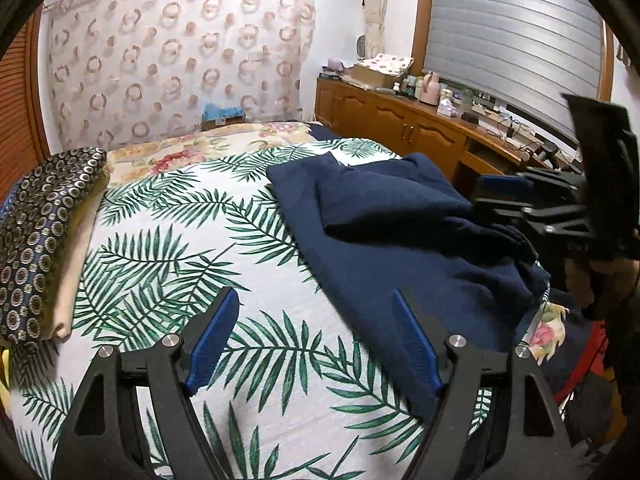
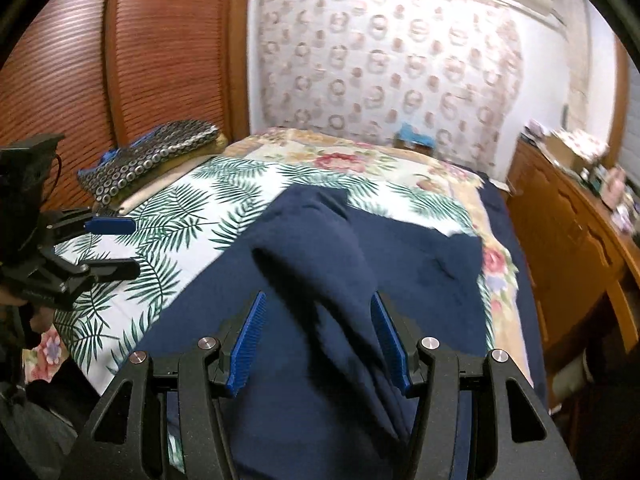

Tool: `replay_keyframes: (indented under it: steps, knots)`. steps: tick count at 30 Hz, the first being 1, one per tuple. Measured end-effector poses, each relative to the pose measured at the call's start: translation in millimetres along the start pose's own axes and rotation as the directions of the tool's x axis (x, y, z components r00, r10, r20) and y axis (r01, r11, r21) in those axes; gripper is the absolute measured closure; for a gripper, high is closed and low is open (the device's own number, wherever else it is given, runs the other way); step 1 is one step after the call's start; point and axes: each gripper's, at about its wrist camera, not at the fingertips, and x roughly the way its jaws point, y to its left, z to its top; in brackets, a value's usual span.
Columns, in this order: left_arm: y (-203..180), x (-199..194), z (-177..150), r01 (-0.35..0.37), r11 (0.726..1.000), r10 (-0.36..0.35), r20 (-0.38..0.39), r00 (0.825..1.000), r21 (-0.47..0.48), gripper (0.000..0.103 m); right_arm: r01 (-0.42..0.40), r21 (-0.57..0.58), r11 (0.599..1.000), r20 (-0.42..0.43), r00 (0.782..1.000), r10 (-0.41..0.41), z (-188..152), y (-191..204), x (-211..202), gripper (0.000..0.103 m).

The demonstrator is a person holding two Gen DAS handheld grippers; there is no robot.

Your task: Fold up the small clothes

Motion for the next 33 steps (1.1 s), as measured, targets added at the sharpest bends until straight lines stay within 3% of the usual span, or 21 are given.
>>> replay_keyframes:
  steps: [8,13,19,26,30,33]
  knots:
    - [12,-9,-3,-0.024,0.999,0.025,0.035,0.999,-0.033,0.025,-0.091,-0.056,0.994,-0.074,0.993,0.086,20,-1,36,0.047]
    - [15,-11,-5,-0.002,0.999,0.004,0.046,0.999,-0.054,0.025,-0.098,-0.064,0.993,-0.144,0.986,0.088,32,-14,70,0.047]
    - [17,-6,-8,0.005,0.998,-0.003,0.030,1.000,-0.066,0.025,-0.056,-0.125,0.991,-0.232,0.972,0.026,39,-16,104,0.047]
    - [14,-4,-11,0.013,0.997,-0.011,0.024,1.000,-0.070,0.025,-0.002,-0.218,0.976,-0.244,0.968,-0.052,41,-3,112,0.047]
    - [13,-5,-12,0.018,0.998,-0.016,0.025,1.000,-0.067,0.025,0.062,-0.254,0.965,-0.219,0.968,-0.120,39,-1,116,0.089]
    - [12,-5,-12,0.021,0.997,-0.019,0.025,1.000,-0.069,0.025,0.114,-0.246,0.962,-0.162,0.974,-0.157,44,-10,108,0.095]
